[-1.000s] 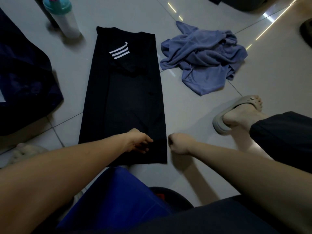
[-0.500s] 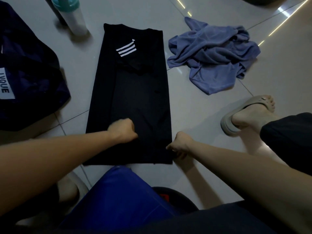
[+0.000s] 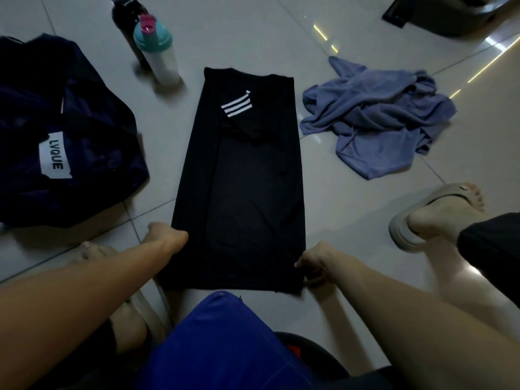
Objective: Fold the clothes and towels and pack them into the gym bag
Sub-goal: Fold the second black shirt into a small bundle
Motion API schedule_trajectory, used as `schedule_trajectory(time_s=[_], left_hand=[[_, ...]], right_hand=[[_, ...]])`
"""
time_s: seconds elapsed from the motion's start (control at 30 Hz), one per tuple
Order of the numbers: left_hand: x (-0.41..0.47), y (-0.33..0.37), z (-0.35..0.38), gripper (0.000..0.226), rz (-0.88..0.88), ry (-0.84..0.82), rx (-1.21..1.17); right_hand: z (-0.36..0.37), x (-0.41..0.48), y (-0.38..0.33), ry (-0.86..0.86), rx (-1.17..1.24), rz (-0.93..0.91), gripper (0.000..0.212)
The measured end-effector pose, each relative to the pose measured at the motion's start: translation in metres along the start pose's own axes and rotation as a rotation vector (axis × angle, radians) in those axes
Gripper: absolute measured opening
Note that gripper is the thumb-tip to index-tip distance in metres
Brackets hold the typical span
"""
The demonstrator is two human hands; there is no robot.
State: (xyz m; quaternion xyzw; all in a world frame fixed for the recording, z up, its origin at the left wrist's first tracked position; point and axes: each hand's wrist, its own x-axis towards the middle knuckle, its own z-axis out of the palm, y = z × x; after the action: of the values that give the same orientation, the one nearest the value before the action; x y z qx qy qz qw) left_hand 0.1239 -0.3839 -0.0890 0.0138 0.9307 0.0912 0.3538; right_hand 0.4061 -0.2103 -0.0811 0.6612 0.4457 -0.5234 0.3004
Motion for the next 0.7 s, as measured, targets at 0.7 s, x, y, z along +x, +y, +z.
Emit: schedule_trajectory(time_s=[0.7], left_hand=[[0.011,0.027,-0.005,0.029,0.768,-0.029,0.554]], right_hand=[[-0.03,0.01,-0.028,0.466,-1.375,-0.917,0.085]])
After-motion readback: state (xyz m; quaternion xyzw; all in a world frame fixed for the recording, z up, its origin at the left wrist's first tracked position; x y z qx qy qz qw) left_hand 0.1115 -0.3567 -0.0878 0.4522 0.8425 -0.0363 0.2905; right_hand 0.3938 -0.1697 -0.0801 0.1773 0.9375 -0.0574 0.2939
